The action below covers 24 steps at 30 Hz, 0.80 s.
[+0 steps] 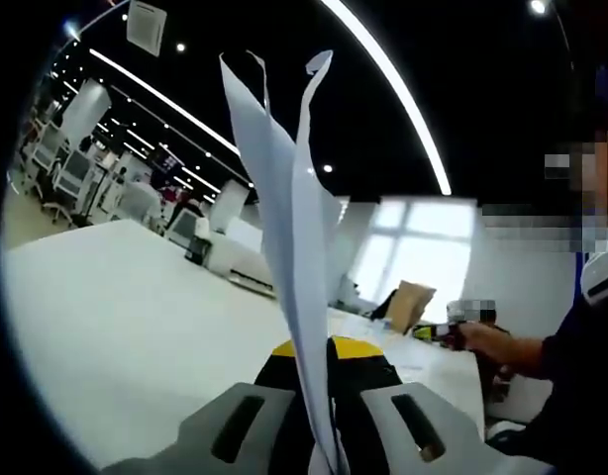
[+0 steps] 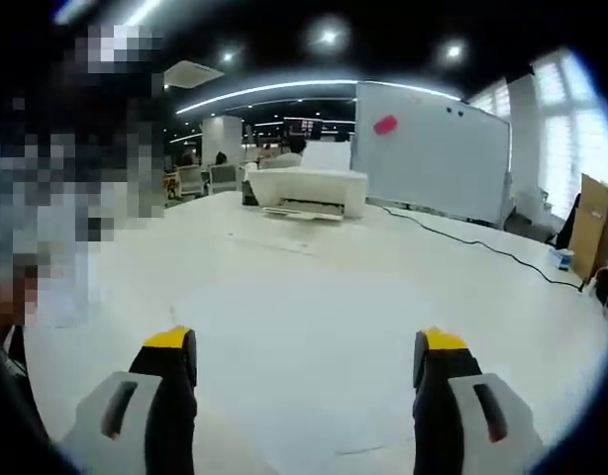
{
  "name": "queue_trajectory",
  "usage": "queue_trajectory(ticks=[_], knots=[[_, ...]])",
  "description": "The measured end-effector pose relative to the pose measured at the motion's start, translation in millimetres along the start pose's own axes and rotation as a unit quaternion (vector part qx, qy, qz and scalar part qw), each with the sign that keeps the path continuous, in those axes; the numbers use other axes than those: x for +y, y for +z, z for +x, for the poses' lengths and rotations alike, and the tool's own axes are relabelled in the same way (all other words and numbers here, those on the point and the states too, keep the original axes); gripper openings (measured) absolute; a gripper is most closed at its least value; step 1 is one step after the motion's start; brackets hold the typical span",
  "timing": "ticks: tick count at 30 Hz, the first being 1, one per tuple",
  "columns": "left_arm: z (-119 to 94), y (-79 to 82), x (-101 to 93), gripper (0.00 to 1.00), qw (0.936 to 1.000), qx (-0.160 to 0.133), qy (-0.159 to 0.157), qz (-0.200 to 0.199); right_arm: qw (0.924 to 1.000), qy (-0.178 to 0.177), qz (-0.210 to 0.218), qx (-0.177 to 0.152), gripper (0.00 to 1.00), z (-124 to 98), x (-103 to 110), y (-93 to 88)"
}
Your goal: Organize the stack of printing papers by aligning and flattening the scattered papers on the table
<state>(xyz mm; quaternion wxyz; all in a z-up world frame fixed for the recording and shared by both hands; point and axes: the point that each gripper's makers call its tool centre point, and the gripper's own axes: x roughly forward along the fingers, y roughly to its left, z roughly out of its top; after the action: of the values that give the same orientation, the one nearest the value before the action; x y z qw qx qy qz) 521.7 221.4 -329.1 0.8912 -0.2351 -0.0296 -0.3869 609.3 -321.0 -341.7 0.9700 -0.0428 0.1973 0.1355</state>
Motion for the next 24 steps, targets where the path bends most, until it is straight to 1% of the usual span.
queue_trajectory(ticks=[7, 11, 13, 24], knots=[[-0.2, 0.6, -0.5, 0.06, 1.0000, -0.002, 0.000, 0.000, 0.9999, -0.009, -0.001, 0.004, 0.85, 9.3, -16.6, -3.1], [-0.2, 0.9, -0.4, 0.06, 1.0000, -0.003, 0.000, 0.000, 0.9998, -0.010, -0.009, -0.013, 0.84, 15.4, -24.5, -1.6], [-0.2, 1.1, 0.0, 0.06, 1.0000, -0.003, 0.000, -0.001, 0.9998, -0.011, -0.010, -0.015, 0.83, 17.3, -27.9, -2.4], [0.0, 1.1, -0.4, 0.06, 1.0000, -0.003, 0.001, -0.001, 0.9997, -0.019, -0.014, 0.009, 0.83, 31.2, -47.7, -18.6]])
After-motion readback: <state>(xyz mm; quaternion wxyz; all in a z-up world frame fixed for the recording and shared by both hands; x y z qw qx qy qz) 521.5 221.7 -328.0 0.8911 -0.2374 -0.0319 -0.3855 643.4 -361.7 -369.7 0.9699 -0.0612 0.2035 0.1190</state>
